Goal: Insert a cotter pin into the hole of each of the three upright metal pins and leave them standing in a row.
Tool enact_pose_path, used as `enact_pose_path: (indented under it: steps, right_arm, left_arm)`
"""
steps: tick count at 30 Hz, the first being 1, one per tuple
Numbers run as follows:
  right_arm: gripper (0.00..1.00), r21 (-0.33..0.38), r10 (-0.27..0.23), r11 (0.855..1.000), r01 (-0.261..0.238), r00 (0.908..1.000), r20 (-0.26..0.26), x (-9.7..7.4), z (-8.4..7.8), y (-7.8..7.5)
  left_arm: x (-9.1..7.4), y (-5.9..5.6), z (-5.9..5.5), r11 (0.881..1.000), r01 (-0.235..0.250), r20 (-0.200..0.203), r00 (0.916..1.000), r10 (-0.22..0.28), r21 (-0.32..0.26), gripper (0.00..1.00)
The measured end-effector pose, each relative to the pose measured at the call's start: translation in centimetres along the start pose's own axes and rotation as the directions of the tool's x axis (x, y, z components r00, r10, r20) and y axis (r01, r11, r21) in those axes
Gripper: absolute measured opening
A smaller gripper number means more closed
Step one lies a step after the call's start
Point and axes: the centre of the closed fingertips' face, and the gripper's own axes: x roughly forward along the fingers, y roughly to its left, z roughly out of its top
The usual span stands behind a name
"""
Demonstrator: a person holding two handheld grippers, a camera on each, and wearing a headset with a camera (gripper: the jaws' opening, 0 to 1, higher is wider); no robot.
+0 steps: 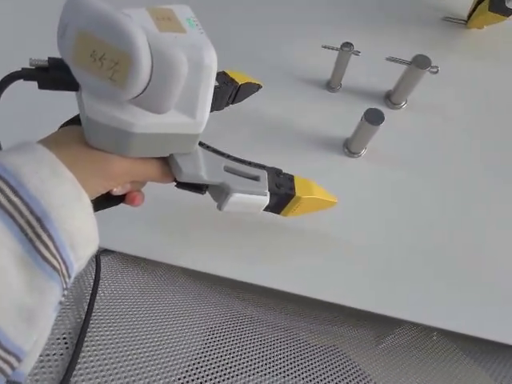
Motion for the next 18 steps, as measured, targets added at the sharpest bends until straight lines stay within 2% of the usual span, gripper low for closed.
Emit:
enact_pose_path:
  steps: [1,4,9,12,14,18]
  right_arm:
    - [0.00,-0.021,0.001,1.000,-0.001,0.9999,-0.015,0.04,-0.01,0.00]
    - [0.00,0.007,0.002,1.000,-0.002,0.9989,-0.046,0.03,0.04,-0.13]
    - [0.00,-0.002,0.002,1.000,-0.002,0.9967,-0.081,0.01,0.05,-0.17]
    - [0.00,-0.008,-0.011,1.000,0.011,0.9957,-0.092,-0.05,0.00,-0.22]
    - [0.00,0.012,-0.033,0.999,0.034,0.9950,-0.094,-0.03,-0.01,-0.30]
    - [0.00,0.030,-0.033,0.999,0.037,0.9938,-0.106,-0.14,-0.01,-0.28]
  left_arm:
    - [-0.04,0.00,-0.07,1.000,0.001,-0.001,1.0000,-0.001,-0.003,0.93]
    - [0.07,0.02,-0.28,1.000,0.004,-0.008,1.0000,-0.004,-0.013,0.93]
    - [0.15,0.03,-0.36,1.000,0.002,-0.011,0.9999,-0.002,-0.018,0.93]
    - [0.17,0.11,-0.27,1.000,-0.003,-0.008,1.0000,0.003,-0.019,0.92]
    - [0.16,0.36,-0.28,1.000,-0.009,-0.003,1.0000,0.009,-0.016,0.92]
    - [0.17,0.08,-0.11,1.000,-0.006,0.005,1.0000,0.006,-0.023,0.92]
